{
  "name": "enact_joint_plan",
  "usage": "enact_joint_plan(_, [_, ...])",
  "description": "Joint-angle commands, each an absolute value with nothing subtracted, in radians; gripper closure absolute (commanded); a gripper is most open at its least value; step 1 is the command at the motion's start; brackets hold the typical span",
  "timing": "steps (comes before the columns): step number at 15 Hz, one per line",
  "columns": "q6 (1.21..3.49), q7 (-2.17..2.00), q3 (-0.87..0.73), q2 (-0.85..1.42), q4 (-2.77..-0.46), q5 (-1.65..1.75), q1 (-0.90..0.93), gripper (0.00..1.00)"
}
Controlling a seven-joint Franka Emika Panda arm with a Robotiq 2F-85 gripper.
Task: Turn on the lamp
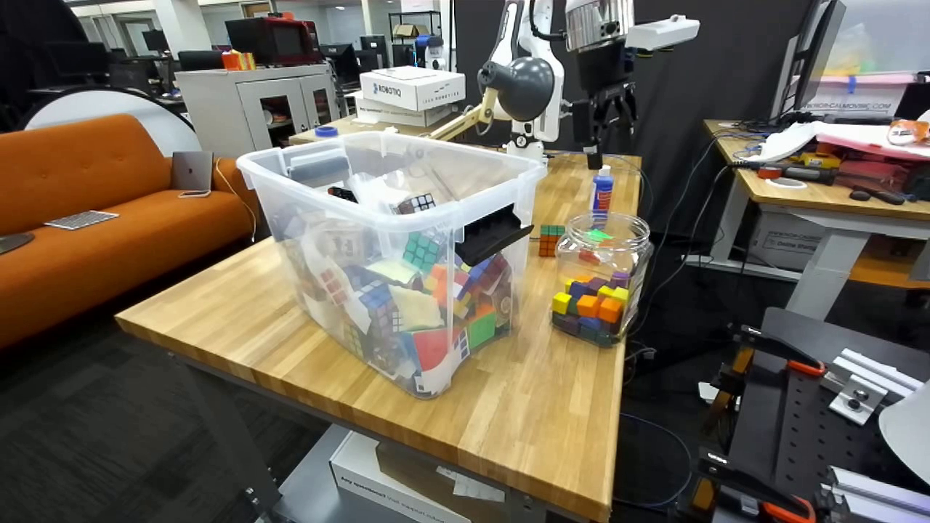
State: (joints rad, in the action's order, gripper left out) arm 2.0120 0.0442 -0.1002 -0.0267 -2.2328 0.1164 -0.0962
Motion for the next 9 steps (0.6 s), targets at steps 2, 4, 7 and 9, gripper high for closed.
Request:
enact_joint_plan(2, [2.078, 0.085, -0.117, 0.028, -2.188, 0.025, -0.109, 0.0])
enact_joint_plan(4, [2.121, 0.101, -0.13, 0.082, -2.138, -0.012, -0.119, 0.0])
enact_joint_plan(7, [2.167, 0.097, -0.144, 0.2, -2.027, -0.041, -0.14, 0.0])
enact_joint_plan(9, [2.173, 0.079, -0.15, 0.29, -1.943, -0.056, -0.159, 0.0])
